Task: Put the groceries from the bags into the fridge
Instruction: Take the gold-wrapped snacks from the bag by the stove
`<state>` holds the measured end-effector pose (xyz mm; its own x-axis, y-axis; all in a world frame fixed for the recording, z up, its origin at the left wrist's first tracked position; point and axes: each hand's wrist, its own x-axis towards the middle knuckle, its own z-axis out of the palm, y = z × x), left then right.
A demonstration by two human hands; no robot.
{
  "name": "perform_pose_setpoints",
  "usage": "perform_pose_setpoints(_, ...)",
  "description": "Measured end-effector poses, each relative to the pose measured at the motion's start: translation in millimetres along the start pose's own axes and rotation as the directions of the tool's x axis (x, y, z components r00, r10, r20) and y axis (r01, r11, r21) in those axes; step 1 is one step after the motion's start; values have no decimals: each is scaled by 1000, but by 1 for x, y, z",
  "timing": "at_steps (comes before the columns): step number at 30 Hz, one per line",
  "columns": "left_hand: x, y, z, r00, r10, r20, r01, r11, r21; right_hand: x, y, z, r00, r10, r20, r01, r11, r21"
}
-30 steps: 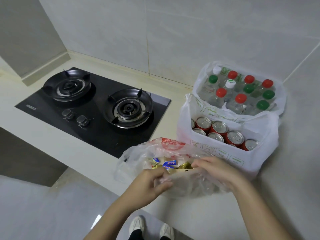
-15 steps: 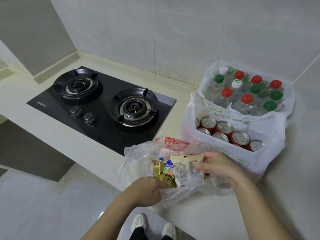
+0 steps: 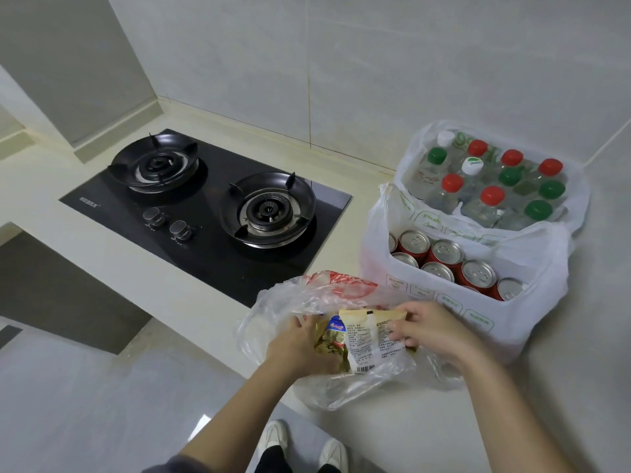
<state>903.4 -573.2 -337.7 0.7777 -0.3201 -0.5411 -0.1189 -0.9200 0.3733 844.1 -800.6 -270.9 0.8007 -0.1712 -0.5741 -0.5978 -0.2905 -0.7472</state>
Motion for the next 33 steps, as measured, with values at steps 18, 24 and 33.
perform_pose_setpoints(18,-14,3,-42,981,138,-133,-148,987,-67,-19,-29,-4,987,-158,17,156,943,-294)
perform_pose_setpoints(24,-41,10,-76,905,60,-422,-59,998,16,-15,-51,-6,968,-249,-6,245,955,-167)
perform_pose_setpoints(33,-89,-9,-101,883,-75,-463,-278,713,-644,-24,-88,5,911,-410,-34,410,912,-15)
